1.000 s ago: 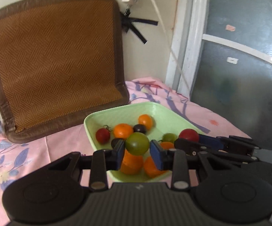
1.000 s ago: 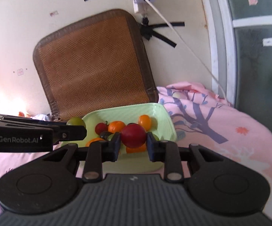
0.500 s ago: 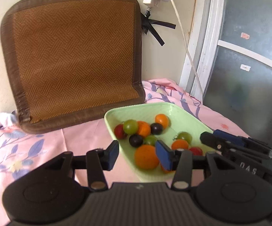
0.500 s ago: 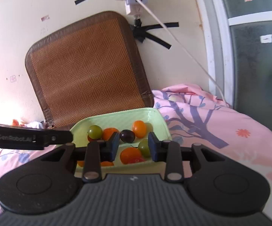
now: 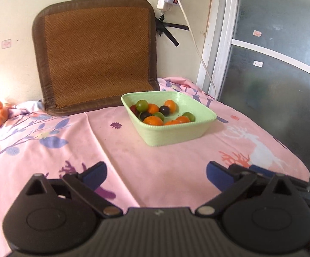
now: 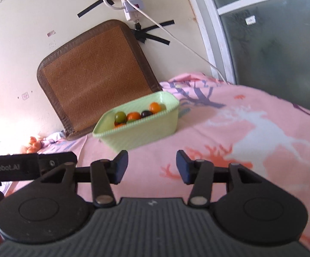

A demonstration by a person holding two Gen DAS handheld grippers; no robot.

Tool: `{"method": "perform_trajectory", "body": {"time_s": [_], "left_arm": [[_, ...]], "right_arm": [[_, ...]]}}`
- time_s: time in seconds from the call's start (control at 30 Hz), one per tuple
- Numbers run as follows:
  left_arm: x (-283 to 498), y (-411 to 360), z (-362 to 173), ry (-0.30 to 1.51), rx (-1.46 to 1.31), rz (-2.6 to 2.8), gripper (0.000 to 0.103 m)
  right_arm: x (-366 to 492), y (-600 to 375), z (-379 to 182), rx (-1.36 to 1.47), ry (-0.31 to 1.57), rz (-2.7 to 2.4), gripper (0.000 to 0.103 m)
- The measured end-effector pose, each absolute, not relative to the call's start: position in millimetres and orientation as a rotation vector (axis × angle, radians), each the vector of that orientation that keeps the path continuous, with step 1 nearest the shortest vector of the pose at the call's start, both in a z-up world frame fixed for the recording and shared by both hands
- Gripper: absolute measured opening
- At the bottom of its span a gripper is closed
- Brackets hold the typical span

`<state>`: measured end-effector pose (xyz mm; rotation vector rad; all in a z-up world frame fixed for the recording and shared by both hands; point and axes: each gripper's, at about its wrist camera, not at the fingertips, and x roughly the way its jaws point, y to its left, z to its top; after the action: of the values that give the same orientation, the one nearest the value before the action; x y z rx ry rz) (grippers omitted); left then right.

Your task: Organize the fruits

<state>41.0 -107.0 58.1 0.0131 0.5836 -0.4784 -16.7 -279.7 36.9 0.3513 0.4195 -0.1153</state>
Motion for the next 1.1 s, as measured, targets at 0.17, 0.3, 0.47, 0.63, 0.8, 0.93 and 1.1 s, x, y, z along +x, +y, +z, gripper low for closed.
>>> {"method": "perform_trajectory", "body": {"time_s": [0.17, 0.3, 0.47, 0.63, 0.8, 0.93, 1.1], "left_arm": [[12, -94, 51, 0.596, 0.007, -0.432, 0.103], [-3, -89, 45, 0.622, 0.028, -0.390, 0.103], [-24, -82, 45, 0.586, 0.039, -0.338, 0.103], [-36, -77, 49, 0.549, 0.069, -0.259, 0.103], [-44, -78, 49, 0.525, 0.118, -0.201, 0.103], [-45, -78, 52, 0.502, 0.137, -0.190, 0.103], [-40, -76, 50, 0.505, 0.124, -0.182, 0.103]], "right_arm": [[-37, -272, 30, 0.388, 0.477, -0.122, 0.057], [-53, -262, 29, 0.382, 0.494, -0.103, 0.061], [-69, -254, 34, 0.400, 0.492, -0.079, 0.066], [-78, -247, 38, 0.394, 0.499, -0.060, 0.068], [-83, -244, 39, 0.400, 0.511, -0.054, 0.070], [-84, -243, 41, 0.399, 0.513, -0.052, 0.071], [-84, -243, 40, 0.395, 0.508, -0.066, 0.075]]}}
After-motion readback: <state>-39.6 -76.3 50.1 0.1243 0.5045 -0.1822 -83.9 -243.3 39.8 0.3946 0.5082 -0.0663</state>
